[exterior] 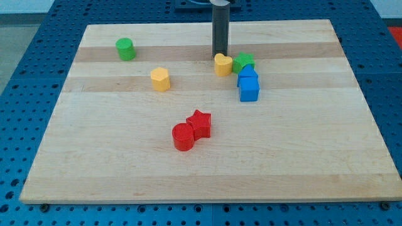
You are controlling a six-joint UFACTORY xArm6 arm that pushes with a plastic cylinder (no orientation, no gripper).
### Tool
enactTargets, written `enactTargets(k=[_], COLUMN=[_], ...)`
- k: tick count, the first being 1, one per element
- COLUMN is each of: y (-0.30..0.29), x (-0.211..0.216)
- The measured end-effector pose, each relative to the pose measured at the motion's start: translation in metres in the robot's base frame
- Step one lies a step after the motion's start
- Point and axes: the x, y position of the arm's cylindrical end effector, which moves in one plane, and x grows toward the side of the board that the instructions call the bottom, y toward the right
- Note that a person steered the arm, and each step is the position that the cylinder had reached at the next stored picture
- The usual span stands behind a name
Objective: Push yellow hexagon to the left of yellow heart
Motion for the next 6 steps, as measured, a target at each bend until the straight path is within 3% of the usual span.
enactTargets(k=[2,4,6], y=[-0.003,-0.101,-0.178], x=[-0.008,-0.016,0.019])
